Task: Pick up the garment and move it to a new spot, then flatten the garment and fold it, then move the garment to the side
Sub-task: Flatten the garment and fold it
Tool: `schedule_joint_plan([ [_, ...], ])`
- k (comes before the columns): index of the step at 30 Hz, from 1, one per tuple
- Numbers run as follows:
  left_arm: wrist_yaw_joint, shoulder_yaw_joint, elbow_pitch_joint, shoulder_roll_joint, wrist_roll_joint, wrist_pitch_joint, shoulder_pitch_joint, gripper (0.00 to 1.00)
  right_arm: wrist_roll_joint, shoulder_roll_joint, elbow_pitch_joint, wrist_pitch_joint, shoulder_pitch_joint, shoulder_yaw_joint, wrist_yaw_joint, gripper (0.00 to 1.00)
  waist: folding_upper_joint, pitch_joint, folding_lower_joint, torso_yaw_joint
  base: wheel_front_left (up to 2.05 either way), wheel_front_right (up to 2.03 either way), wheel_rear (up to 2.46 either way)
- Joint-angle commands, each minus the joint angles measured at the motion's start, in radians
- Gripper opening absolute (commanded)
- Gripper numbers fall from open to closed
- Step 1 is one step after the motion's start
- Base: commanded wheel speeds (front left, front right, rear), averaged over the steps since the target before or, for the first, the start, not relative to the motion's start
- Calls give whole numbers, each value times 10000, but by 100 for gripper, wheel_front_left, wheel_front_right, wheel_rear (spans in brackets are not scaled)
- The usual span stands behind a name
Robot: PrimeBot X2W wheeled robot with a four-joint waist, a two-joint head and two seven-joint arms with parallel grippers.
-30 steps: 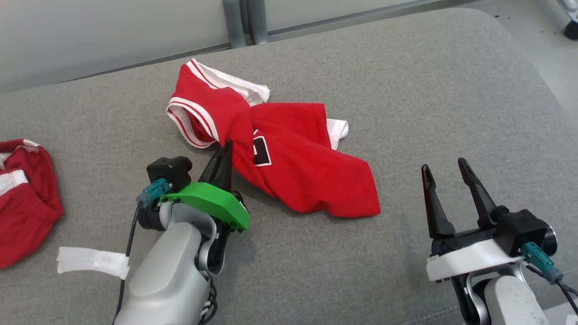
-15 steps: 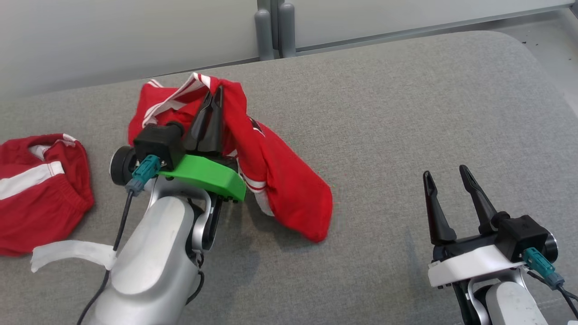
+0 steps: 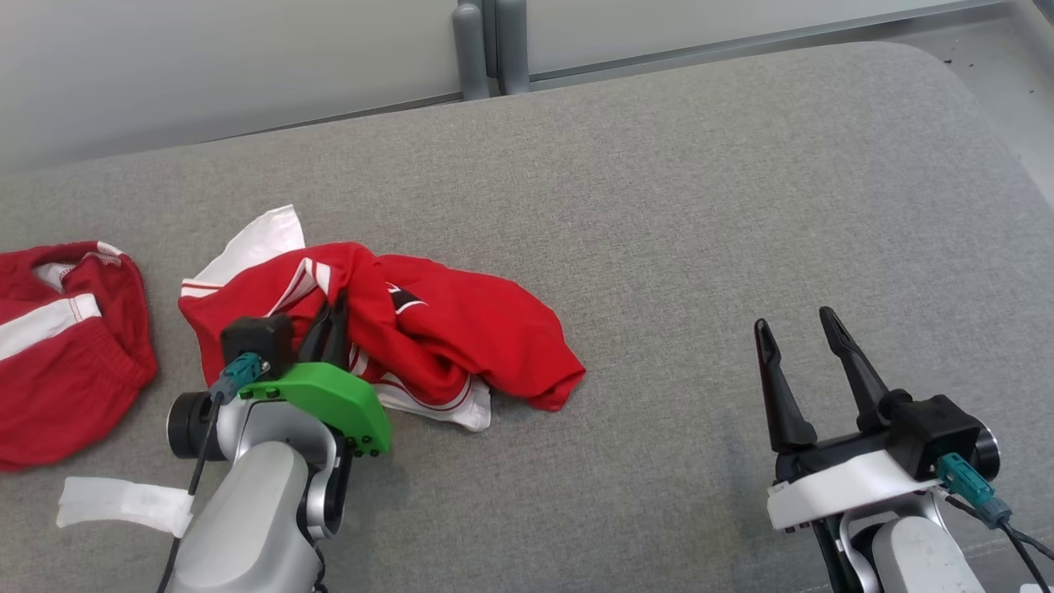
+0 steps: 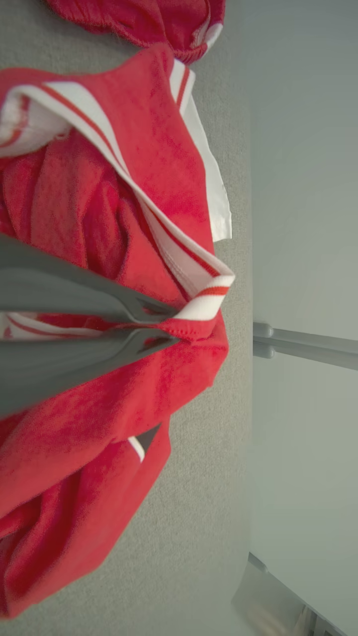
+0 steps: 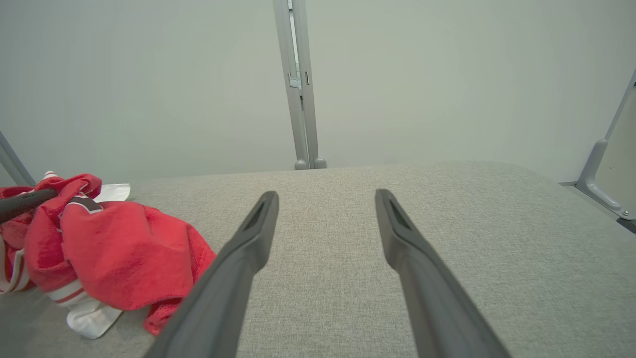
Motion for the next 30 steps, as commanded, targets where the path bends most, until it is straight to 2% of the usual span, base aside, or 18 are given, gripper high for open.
schedule_joint_plan([
  [1,26,65,189,83,-14,-142,47,0,-21,-33,26,-32,8,38,5,100,109,4,0,37,0,0,0],
  [5,-44,288,859,-69,-120,-721,-264,0,-60,-33,151,-32,-44,298,5,100,109,-8,0,239,0,0,0],
  [7,-144,343,972,-214,-165,-975,-380,82,-58,-33,255,-32,-53,519,5,100,109,-39,0,375,0,0,0],
  [8,-213,389,962,-271,-164,-1088,-415,100,-45,-33,343,-30,-67,645,5,100,109,-58,0,443,0,0,0],
  [14,-825,1013,225,-719,-564,-1315,51,100,21,-35,950,-32,-270,1256,5,100,109,-138,0,945,0,0,0],
  [17,-1082,1337,-403,-770,-386,-1318,580,100,-35,-38,1358,-32,-452,1435,5,100,109,-146,0,1215,0,0,0],
  [24,-1309,1683,-1431,-940,-73,-1318,1679,100,-212,-36,2559,-32,-924,1586,5,100,109,-105,0,1873,0,0,0],
  [30,-1322,1523,-2239,-1122,20,-1318,2442,100,-329,-35,4205,-32,-1806,1340,5,100,109,157,0,2849,0,0,0],
])
